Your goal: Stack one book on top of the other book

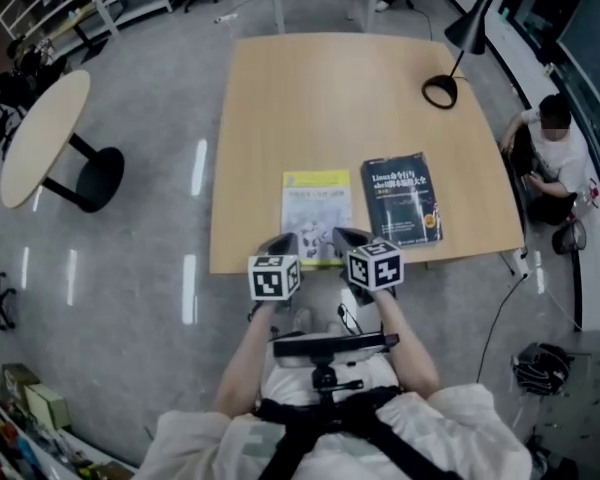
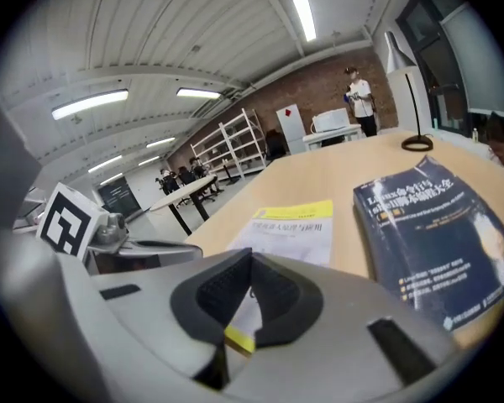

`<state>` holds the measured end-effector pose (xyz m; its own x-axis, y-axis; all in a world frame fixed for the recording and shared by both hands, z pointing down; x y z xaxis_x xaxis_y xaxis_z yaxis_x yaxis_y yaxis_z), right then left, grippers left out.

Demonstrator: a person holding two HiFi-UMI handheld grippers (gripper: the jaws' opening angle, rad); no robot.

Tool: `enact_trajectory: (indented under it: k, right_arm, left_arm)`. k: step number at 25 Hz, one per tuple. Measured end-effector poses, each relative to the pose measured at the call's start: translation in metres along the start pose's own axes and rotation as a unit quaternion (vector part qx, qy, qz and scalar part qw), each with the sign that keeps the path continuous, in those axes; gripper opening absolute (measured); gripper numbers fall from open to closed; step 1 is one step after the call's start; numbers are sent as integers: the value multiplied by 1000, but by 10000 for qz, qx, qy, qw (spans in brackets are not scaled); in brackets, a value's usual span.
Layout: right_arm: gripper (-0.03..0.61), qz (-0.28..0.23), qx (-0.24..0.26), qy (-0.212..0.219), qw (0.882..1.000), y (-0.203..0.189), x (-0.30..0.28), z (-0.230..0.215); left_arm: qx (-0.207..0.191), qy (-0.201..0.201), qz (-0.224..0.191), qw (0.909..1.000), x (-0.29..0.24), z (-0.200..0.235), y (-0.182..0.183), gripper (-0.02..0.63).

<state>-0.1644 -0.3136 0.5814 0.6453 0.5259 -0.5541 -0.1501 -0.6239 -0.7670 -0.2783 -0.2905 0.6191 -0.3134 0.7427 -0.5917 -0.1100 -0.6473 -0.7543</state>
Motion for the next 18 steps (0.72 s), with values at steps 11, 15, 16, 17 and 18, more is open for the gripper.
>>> enact_trajectory:
  k: [11,15,16,17,18]
  right_arm:
    - [2,1176,-206,-308,9924,-50,-51,-26]
    - [2,1328,-339,-285,9901,-48,-51,-27]
    - [2,1348,-299,-301,9900,-48,-51,-26]
    - [2,1362,-237,-330,9898,-49,-51,-26]
    - [2,1366,-164,-371,9898,-50,-51,-25]
  left_arm:
    - [-412,189,964,9943,-30,18,-36,5]
    - [-283,70,907,9954,-33,13,-35,5]
    - [-271,33,957,9950,-34,12,-35,5]
    - [-284,19,1014,9944,-34,12,-35,5]
    - [-316,30,1066,9938,-33,13,-35,5]
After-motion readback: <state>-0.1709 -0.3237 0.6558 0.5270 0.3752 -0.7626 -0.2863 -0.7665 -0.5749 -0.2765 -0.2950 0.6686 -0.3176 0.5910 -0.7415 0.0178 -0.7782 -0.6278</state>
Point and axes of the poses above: the fingertips, and each gripper's own axes: x backward along the fingers, z to its left, y out of its top, the point moved 1 cm from there along x, backward along the fingers, and after that the axes turned 2 degrees about -y, right-handed, at the moved point
